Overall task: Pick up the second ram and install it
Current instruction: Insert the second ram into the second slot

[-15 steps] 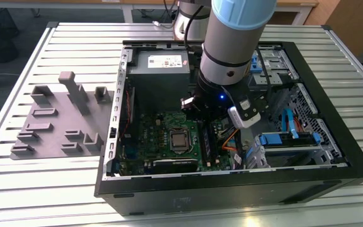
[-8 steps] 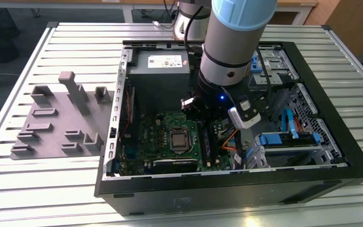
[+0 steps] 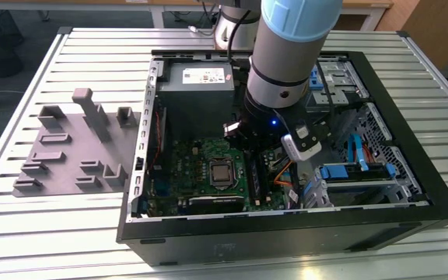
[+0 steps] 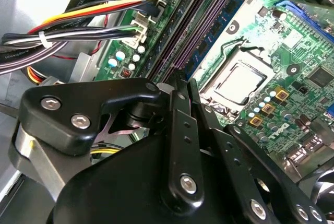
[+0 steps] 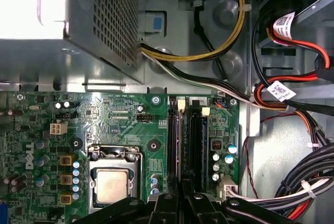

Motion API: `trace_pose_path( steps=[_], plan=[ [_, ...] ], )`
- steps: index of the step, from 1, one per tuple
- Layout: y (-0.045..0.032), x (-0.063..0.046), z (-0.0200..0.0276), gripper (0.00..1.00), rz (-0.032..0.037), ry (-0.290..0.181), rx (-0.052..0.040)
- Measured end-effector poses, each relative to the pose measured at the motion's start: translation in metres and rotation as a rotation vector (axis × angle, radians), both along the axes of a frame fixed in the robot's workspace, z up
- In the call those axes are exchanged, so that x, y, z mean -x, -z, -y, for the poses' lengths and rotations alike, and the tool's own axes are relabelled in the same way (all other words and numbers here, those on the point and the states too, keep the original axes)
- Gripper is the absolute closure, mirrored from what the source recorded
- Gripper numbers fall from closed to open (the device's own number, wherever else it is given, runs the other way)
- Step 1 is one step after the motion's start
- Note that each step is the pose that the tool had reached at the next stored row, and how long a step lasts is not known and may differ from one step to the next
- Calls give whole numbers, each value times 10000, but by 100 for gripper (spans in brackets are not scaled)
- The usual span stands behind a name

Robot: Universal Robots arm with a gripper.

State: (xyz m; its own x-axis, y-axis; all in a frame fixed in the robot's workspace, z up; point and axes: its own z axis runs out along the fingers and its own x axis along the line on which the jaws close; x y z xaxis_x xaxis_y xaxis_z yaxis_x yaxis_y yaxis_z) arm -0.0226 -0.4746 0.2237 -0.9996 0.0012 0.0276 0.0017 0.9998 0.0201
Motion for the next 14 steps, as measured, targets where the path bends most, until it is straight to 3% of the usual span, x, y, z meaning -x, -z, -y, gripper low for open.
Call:
trace_pose_path(
  steps=[14],
  plan=[
    [14,0,24,86,-2,3,-1]
  ],
)
